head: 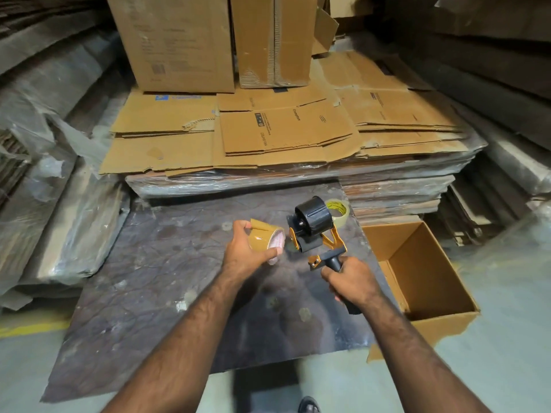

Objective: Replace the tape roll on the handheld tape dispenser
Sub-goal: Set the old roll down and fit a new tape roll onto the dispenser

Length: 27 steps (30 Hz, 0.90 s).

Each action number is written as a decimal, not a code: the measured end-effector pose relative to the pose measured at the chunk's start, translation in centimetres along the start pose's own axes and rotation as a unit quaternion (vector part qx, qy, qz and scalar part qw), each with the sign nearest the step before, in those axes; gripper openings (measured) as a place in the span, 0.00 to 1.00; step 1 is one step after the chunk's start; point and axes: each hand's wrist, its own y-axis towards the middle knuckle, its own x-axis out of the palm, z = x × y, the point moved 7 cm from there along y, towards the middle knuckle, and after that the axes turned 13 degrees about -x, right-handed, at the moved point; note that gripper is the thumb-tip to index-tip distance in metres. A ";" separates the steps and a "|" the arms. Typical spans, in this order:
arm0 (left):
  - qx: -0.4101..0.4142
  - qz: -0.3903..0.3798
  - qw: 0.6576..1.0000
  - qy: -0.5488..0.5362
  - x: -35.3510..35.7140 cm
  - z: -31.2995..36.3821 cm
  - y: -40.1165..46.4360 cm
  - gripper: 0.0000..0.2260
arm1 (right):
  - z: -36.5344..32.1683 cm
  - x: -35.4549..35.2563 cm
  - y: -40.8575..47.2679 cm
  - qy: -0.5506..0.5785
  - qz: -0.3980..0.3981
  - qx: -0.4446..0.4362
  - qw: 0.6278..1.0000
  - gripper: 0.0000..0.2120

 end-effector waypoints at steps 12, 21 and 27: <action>0.060 0.047 0.979 0.191 6.9 1.7 1.1 0.06 | 6.3 -3.9 -0.4 -0.041 0.060 0.014 0.997 0.08; 0.201 0.002 0.884 0.421 10.7 3.9 4.1 0.12 | 9.7 -1.3 1.5 0.093 0.040 0.055 0.993 0.08; 0.244 -0.034 0.846 0.473 14.6 2.5 11.0 0.20 | 9.2 2.0 2.5 0.321 0.015 0.142 0.936 0.09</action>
